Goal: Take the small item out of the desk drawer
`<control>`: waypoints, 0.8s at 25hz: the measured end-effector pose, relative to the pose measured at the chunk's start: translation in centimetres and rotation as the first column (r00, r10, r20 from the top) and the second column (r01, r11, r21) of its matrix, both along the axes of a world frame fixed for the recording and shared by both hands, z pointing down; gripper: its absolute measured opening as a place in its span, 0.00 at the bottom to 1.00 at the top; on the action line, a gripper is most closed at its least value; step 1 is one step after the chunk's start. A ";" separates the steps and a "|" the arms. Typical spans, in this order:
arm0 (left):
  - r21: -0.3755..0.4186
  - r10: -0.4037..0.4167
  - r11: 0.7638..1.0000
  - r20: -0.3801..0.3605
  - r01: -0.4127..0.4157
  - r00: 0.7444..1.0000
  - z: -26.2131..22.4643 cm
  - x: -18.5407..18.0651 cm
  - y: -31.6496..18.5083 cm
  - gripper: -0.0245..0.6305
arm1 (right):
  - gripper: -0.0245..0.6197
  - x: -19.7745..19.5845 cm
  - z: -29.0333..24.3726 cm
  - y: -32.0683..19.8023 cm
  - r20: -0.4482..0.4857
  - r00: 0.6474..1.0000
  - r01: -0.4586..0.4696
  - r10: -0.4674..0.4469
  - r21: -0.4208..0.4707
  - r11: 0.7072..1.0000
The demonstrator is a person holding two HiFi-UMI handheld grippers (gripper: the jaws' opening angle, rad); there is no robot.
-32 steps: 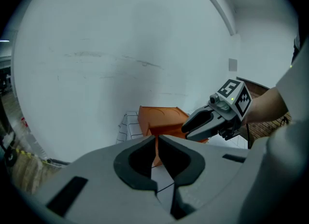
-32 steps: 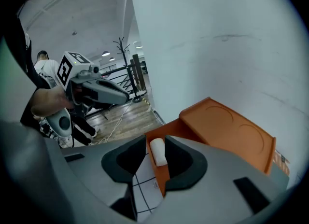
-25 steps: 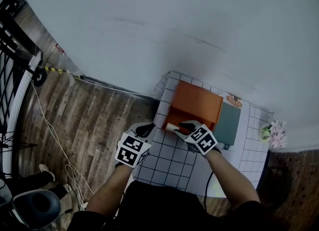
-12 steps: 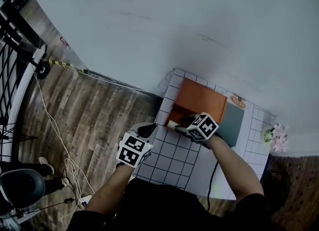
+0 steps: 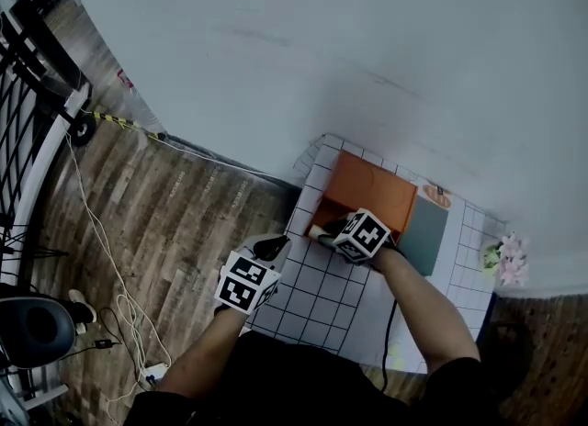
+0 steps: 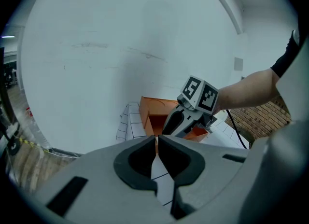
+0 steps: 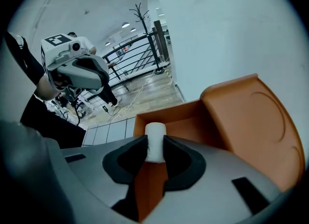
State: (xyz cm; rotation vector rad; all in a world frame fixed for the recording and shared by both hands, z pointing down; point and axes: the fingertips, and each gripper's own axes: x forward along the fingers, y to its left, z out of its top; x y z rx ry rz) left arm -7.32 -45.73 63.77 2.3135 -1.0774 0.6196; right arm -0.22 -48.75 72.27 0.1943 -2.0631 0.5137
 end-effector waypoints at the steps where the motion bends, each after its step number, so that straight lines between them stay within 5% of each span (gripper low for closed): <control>1: -0.001 0.002 1.000 -0.003 -0.002 1.000 0.0 0.1 0.2 0.08 | 0.19 0.0 -0.1 0.1 -0.001 1.000 0.003 -0.003 0.012 1.000; 7: 0.010 0.027 1.000 -0.013 -0.027 1.000 -0.9 0.5 0.7 0.08 | 0.16 1.9 -1.0 1.0 -0.068 0.997 0.033 -0.023 0.149 0.988; 17: 0.037 0.090 0.995 -0.024 -0.089 0.996 -2.4 2.7 0.4 0.08 | 0.15 8.5 -1.4 1.7 -0.142 0.980 -0.104 0.138 0.224 0.969; 20: 0.039 0.103 0.994 -0.025 -0.102 0.994 -2.6 3.2 0.5 0.08 | 0.27 9.5 0.0 2.2 -0.189 0.971 -0.105 0.146 0.211 0.972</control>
